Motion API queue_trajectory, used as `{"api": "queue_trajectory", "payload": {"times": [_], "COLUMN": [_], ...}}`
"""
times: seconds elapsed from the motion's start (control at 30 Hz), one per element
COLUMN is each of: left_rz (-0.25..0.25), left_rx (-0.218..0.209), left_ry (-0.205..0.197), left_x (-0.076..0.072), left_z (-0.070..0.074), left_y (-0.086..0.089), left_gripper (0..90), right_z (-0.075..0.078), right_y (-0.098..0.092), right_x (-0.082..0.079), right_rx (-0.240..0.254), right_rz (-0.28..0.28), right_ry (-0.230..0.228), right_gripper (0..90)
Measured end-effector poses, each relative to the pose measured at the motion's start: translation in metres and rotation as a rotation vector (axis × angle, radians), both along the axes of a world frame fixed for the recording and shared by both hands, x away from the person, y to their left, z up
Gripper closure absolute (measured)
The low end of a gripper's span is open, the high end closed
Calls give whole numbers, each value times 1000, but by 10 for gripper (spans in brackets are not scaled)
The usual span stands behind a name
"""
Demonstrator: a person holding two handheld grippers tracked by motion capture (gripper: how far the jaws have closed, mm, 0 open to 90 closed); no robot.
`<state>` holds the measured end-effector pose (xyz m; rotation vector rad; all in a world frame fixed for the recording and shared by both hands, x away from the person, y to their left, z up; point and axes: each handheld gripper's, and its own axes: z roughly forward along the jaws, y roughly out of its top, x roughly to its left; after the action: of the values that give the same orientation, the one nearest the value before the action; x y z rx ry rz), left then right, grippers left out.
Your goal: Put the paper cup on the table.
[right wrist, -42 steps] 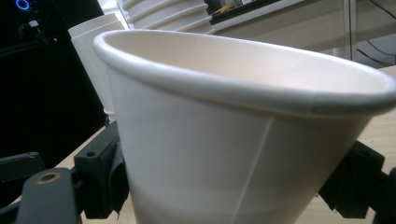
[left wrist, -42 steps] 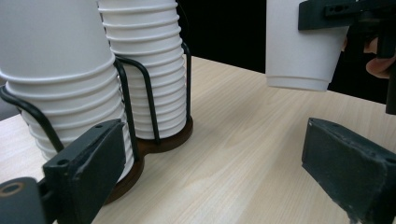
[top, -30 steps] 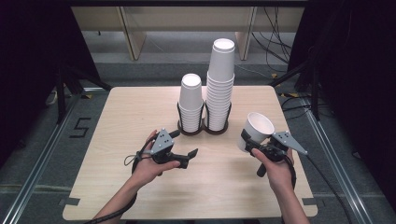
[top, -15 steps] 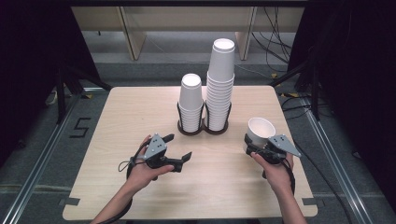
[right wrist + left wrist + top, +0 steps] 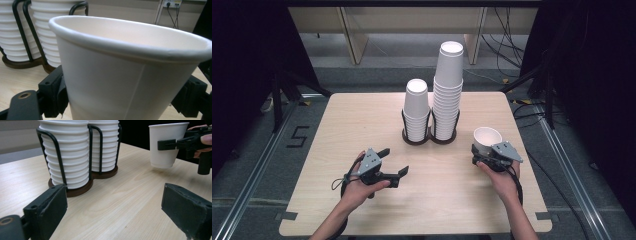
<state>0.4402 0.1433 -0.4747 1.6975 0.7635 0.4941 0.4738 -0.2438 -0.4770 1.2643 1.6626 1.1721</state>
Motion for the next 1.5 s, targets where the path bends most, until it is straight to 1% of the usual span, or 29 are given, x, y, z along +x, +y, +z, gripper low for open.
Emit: {"api": "queue_trajectory", "payload": {"times": [0.1,0.13,0.2,0.23,0.27,0.3,0.33,0.37,0.4,0.43,0.5,0.53,0.67,0.73,0.77,0.87,0.9,0.93,1.0,1.07,1.1,1.13,1.17,1.2,1.23,1.3,1.33,1.37,1.5], "left_rz": [-2,1,2,2,3,4,7,3,6,6,6,6,6,2,9,9,7,6,3,2,5,5,4,2,2,2,2,3,3], "left_rx": [-1,1,6,1,9,9,7,1,7,6,6,7,9,-3,10,8,8,11,4,5,11,10,10,12,14,14,13,11,14], "left_ry": [1,5,7,7,11,12,14,11,15,15,17,17,21,18,25,28,28,27,24,25,30,31,31,31,32,32,32,32,33], "left_x": [0,0,0,1,0,1,1,1,1,1,0,0,1,2,1,1,1,1,2,2,1,1,1,1,1,1,1,1,1], "left_z": [-2,-2,-3,-4,-5,-6,-6,-7,-7,-7,-8,-8,-10,-11,-11,-12,-12,-12,-13,-13,-13,-13,-13,-14,-14,-14,-14,-14,-14], "left_y": [0,0,0,0,0,0,0,0,0,0,0,1,1,0,1,1,1,1,0,0,0,0,-1,-1,-1,-1,-1,-1,0], "left_gripper": [59,59,59,60,59,60,59,60,59,59,59,59,59,59,59,59,59,59,59,59,59,59,59,59,59,59,59,59,59], "right_z": [-3,-3,-6,-6,-7,-8,-8,-8,-9,-10,-11,-12,-12,-12,-12,-12,-13,-13,-15,-15,-16,-17,-16,-16,-15,-14,-14,-14,-13], "right_y": [5,6,7,8,7,8,8,8,8,8,8,11,10,11,11,11,11,9,11,10,11,10,11,11,11,8,9,9,9], "right_x": [4,5,9,9,12,13,14,14,15,15,15,15,15,15,14,14,15,15,13,13,13,13,13,12,12,13,12,12,9], "right_rx": [8,6,-17,-10,-30,-28,-23,-41,-26,-42,-40,-29,-46,-33,-33,-24,-30,-56,-25,-27,-16,-22,-7,-7,-22,-52,-24,-31,-22], "right_rz": [-7,-9,2,-4,12,6,21,8,20,9,24,-2,2,-4,-6,1,-1,9,-10,-7,-21,-12,-12,-16,-7,2,-5,-8,-4], "right_ry": [7,28,28,46,38,39,39,50,54,45,62,60,59,65,68,74,71,58,84,93,88,77,88,97,96,82,90,92,104], "right_gripper": [160,159,158,158,157,157,157,156,156,155,154,153,150,148,146,142,139,138,130,107,98,86,73,60,44,15,6,4,4]}}
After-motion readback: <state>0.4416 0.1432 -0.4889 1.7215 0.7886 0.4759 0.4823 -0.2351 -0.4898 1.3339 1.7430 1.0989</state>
